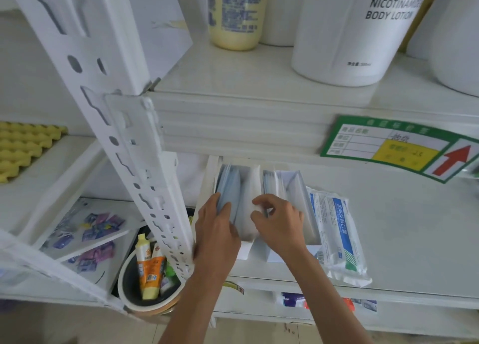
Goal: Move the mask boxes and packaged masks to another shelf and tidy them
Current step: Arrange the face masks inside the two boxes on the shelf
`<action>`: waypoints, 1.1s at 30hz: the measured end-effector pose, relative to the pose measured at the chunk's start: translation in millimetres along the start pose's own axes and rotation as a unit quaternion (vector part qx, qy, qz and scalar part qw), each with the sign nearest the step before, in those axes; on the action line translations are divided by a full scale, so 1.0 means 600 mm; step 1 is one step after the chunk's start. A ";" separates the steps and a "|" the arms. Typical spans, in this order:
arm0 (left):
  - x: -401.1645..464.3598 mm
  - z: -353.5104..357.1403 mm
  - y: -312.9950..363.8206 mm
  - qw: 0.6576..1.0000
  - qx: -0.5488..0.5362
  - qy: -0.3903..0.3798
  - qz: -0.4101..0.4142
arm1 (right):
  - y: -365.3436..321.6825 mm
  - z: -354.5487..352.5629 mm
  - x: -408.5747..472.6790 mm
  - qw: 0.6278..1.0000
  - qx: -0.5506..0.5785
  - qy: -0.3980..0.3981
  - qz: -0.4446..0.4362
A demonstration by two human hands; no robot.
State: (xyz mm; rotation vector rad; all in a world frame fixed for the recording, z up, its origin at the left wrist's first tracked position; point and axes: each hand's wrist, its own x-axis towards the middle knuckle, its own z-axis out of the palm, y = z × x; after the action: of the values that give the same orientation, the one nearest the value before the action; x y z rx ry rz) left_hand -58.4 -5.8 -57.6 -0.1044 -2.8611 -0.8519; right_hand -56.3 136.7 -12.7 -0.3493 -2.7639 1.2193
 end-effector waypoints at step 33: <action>-0.012 0.008 0.000 0.995 0.092 0.020 0.042 | 0.078 -0.129 -0.034 0.976 -0.029 0.199 -0.082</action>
State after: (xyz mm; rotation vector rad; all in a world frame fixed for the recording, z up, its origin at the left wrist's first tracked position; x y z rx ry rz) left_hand -52.0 -3.3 -62.8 -0.1826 -2.8583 -0.5665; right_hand -14.7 217.9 4.9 -0.3211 -2.4299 0.9153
